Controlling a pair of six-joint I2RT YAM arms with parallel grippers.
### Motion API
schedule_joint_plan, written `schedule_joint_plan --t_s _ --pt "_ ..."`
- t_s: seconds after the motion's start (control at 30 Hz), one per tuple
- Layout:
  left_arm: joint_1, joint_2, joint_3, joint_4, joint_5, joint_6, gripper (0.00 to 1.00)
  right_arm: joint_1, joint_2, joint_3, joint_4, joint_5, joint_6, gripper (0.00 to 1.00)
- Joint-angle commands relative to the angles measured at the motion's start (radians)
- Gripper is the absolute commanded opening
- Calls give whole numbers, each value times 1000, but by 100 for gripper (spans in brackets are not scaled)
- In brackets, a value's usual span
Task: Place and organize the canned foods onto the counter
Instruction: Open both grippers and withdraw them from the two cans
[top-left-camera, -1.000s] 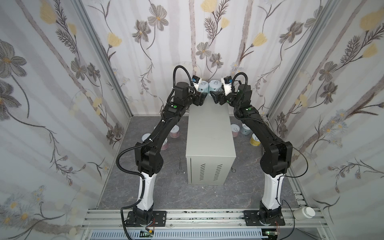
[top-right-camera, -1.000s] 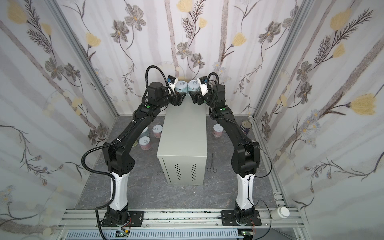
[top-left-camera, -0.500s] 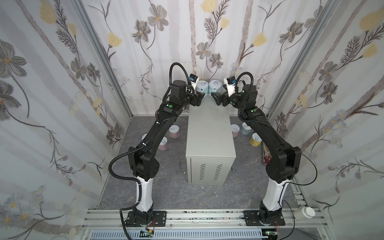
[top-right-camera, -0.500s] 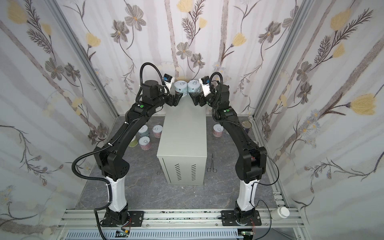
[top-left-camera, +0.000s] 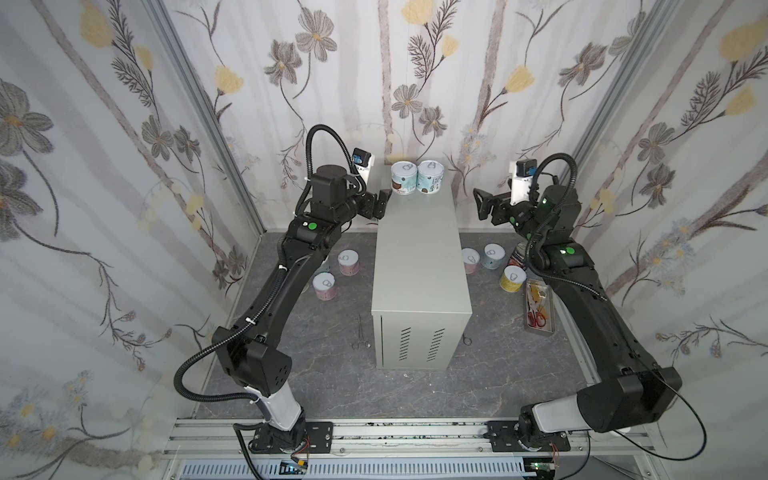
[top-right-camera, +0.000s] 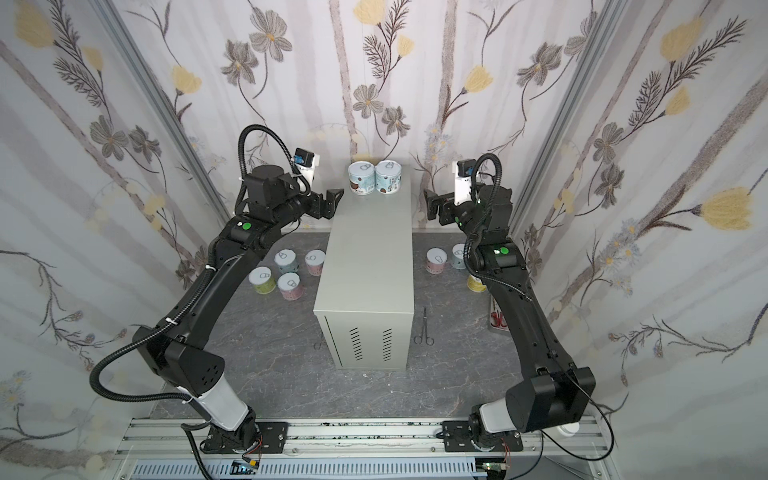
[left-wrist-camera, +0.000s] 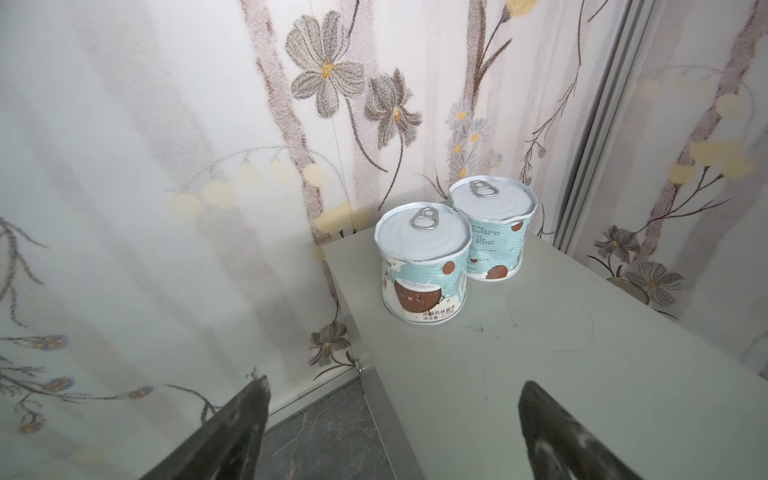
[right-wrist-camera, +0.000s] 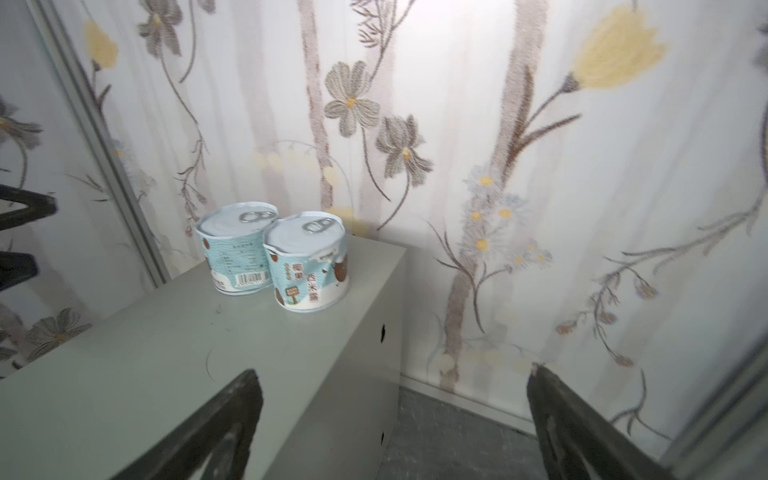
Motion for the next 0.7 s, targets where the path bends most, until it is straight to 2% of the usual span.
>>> schedule_joint_plan --t_s 0.0,0.13,0.33,0.43,0.67 --pt "7 -68 -60 26 -45 -23 96 -21 -72 -68 -159 147 107 100" --pt "12 -161 -149 22 -84 -41 99 -66 -150 -163 -288 215 218 100" --pt "16 -298 -254 -8 -114 -55 100 -159 -189 -283 -448 174 352 100" --pt "16 -346 -295 -31 -135 -57 100 -191 -194 -345 -455 130 371 100" --pt "15 -432 -430 14 -148 -103 100 -220 -158 -419 -381 131 390 100"
